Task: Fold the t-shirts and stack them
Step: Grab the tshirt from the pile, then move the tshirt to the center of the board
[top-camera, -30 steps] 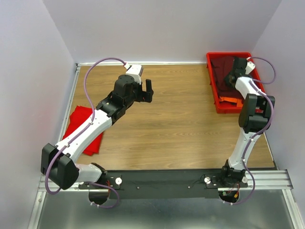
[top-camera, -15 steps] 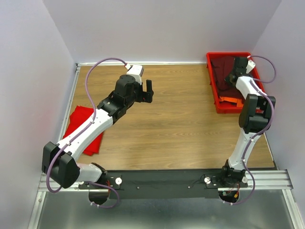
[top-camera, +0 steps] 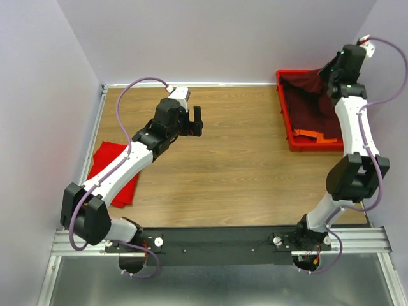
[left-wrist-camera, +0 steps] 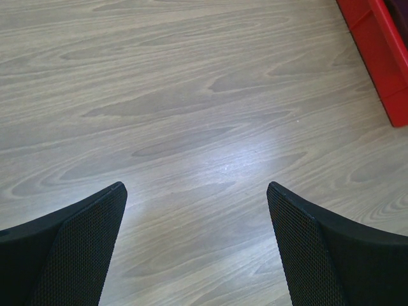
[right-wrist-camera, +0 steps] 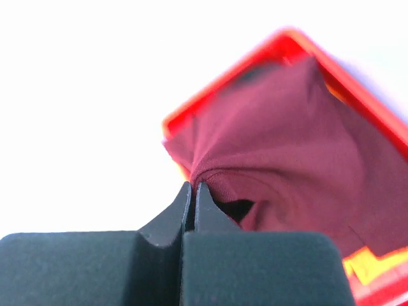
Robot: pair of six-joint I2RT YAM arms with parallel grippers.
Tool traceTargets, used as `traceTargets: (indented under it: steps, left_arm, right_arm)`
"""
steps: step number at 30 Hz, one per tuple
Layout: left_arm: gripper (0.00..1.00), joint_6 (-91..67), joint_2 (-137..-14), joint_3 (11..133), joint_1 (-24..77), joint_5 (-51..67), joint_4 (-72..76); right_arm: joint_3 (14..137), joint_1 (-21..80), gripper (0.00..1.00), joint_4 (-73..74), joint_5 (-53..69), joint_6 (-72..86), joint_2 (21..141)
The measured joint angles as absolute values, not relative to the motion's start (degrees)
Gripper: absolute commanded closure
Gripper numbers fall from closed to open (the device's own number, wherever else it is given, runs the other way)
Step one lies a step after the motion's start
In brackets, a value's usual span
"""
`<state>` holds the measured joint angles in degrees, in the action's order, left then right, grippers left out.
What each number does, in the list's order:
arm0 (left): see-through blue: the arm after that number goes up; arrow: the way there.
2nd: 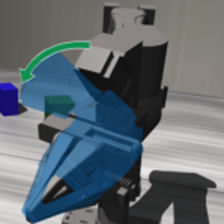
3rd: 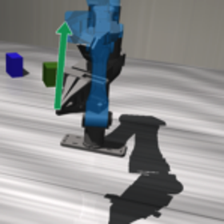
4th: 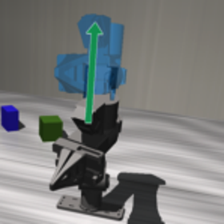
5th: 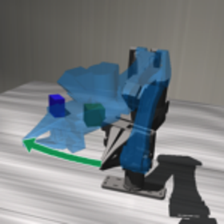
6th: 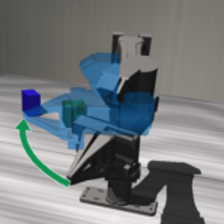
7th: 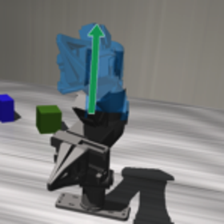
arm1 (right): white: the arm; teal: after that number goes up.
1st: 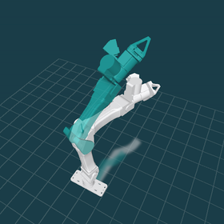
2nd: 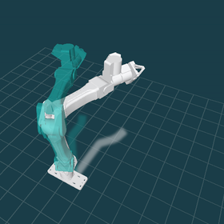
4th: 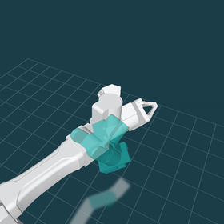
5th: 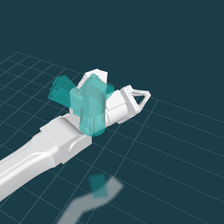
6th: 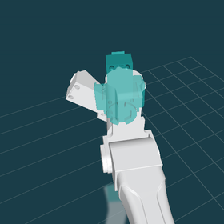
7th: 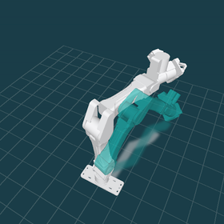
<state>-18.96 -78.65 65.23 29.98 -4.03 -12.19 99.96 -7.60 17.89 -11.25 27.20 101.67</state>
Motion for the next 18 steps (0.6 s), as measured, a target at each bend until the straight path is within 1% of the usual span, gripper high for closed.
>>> traceTargets:
  steps: [5, 9, 11, 18]
  left_arm:
    - [0.02, -19.42, -78.98, 65.23, 29.63, -2.68, -12.19]
    - [0.02, -19.59, -79.00, 65.23, 29.39, -1.85, -12.16]
    - [0.02, -19.62, -79.07, 65.23, 29.23, -1.54, -12.14]
    - [0.02, -19.79, -79.33, 65.23, 28.58, 0.30, -12.12]
  right_arm:
    - [105.30, -7.20, 0.99, 18.17, -5.06, 26.00, 94.89]
    - [110.72, -4.16, 1.00, 18.33, -0.03, 25.80, 90.85]
    - [113.08, -1.13, 1.00, 18.15, 1.80, 25.74, 89.47]
    - [124.64, 15.79, 1.00, 19.11, 7.86, 25.65, 89.14]
